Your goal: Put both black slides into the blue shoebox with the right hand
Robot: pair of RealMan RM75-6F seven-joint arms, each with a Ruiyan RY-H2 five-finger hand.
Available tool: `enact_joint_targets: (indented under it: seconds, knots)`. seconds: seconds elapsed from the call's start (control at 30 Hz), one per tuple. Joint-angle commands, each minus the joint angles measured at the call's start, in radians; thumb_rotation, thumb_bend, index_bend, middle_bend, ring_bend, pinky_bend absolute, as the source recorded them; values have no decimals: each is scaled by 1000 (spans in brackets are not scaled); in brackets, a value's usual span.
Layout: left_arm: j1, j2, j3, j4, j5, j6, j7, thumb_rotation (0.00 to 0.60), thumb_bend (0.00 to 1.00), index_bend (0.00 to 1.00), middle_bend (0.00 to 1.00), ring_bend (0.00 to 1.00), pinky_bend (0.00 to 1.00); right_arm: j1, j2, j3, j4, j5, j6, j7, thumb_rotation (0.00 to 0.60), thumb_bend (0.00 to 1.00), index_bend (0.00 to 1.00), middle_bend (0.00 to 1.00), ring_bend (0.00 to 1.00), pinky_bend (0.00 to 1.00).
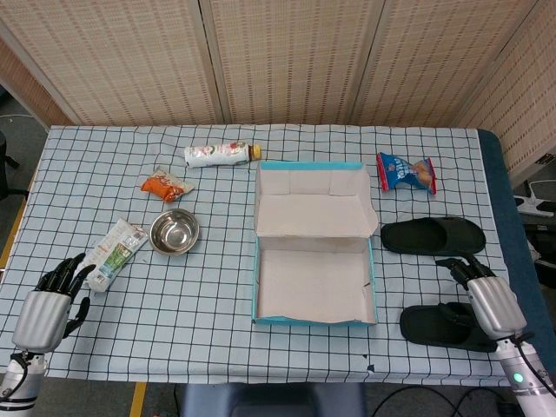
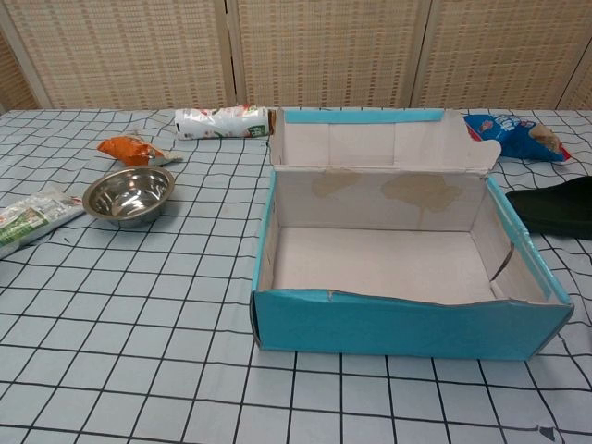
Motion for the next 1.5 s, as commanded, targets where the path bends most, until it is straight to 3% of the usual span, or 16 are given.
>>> enact_joint_targets:
  seconds: [0.03, 0.4, 0.6, 0.83, 1.17, 1.5]
  knots:
    - [-6, -1, 4, 4, 3, -16, 6, 600, 502, 191, 73, 123, 276, -5, 5, 3, -11, 12, 1, -13, 600, 152, 220, 230, 85, 288]
    - [-15, -2, -5, 20, -16, -38, -35, 600, 502, 224, 83, 143, 277, -25, 58, -19, -70, -4, 10, -29, 600, 121, 219, 227, 85, 287]
    - [-11, 5, -7, 10, -24, -39, -33, 600, 502, 240, 87, 143, 277, -19, 194, -95, -94, -67, -62, 58, 600, 30, 159, 226, 83, 182]
    - [-3, 5, -14, -4, -31, -24, -24, 600, 503, 246, 90, 143, 278, -11, 312, -181, -89, -136, -137, 160, 600, 10, 100, 194, 51, 115]
    - [-1, 6, -17, -12, -44, -33, -16, 600, 502, 247, 90, 143, 279, -92, 219, -132, 21, -25, -40, 63, 600, 1, 46, 133, 1, 79]
    - [-2, 7, -19, -13, -54, -45, -14, 600, 503, 252, 90, 143, 279, -62, 137, -112, 99, 48, -159, 80, 600, 0, 23, 117, 0, 70]
